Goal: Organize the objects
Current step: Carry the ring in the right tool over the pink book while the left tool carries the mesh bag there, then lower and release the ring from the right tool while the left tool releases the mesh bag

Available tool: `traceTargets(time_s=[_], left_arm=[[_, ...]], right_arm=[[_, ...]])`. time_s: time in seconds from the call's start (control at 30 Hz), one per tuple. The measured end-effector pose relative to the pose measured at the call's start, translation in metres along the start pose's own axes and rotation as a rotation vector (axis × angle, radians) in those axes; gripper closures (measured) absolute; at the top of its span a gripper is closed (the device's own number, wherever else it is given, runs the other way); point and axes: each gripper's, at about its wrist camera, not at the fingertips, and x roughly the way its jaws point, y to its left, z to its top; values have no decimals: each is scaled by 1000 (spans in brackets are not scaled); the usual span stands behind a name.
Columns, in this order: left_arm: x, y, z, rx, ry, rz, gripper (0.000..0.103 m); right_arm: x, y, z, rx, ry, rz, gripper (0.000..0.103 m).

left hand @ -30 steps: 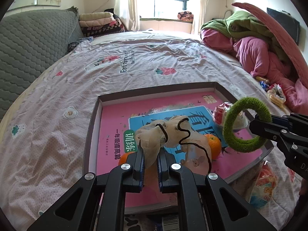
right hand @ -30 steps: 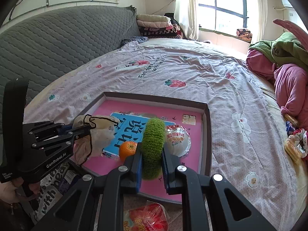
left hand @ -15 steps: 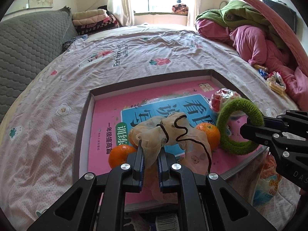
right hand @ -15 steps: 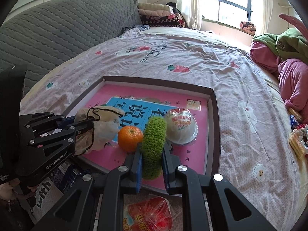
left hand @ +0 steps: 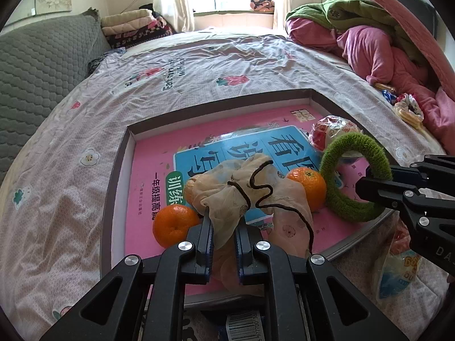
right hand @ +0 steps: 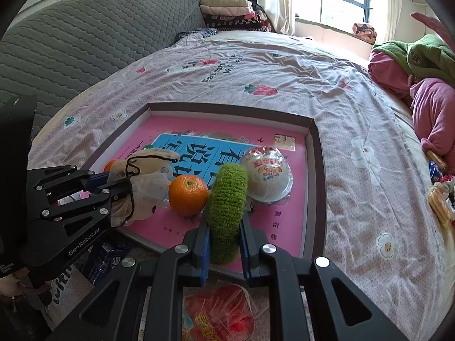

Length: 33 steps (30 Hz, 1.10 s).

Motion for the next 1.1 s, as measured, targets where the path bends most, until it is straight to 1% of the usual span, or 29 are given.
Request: traceTargets(time_s=[0.33,0.43,0.57,0.83,1.1], left_arm=[[-1,2,-3,-13,13,-18,87],[-2,3,-3,-30,22,-33,85],[-4,6,-2,-45,26,-42,82],[-6,8,-2,-56,35,-56,79],[-12,9,0,-64,18,-61,76]], right_arm=[[1,0,-3,-9,19,-15,84],[0,-2,-3,-3,17,-21,81],[-2,-3,-3,5,12,-16,70],[-4,-2,-5,-18,19,-32,68],[-9,-12,-5,7,11,-56,65]])
